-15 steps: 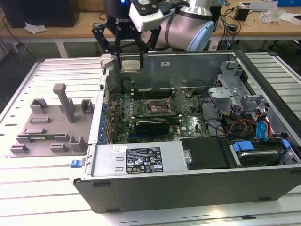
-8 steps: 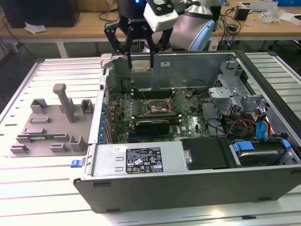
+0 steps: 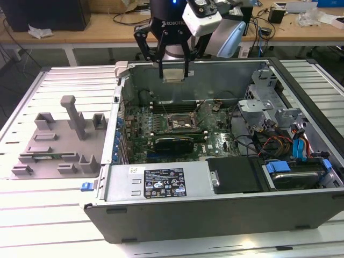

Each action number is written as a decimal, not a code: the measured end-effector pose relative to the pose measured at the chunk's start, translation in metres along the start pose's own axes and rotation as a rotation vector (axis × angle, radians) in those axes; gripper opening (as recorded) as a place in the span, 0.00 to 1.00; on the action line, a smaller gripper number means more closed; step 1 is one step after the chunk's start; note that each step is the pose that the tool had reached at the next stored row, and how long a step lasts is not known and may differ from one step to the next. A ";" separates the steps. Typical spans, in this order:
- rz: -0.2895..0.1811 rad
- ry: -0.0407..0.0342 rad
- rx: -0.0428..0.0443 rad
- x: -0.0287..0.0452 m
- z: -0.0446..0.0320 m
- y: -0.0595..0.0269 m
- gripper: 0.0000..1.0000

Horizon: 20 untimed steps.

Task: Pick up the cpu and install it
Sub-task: 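Pick up the cpu and move it towards the insertion slot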

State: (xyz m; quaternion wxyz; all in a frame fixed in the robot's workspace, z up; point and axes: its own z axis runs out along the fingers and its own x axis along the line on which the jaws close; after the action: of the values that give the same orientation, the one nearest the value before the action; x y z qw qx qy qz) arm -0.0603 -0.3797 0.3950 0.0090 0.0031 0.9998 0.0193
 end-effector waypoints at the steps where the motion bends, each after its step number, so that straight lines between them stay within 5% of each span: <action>1: 0.000 0.0000 0.0000 -0.0001 0.0000 0.0000 0.55; 6: 0.000 0.0000 0.0001 -0.0007 0.0044 -0.0001 0.55; 20: 0.000 0.0001 0.0001 -0.0041 0.0327 -0.0012 0.55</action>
State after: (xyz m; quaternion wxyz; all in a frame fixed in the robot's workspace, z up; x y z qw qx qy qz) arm -0.0556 -0.3797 0.3624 0.0090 0.0030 0.9998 0.0193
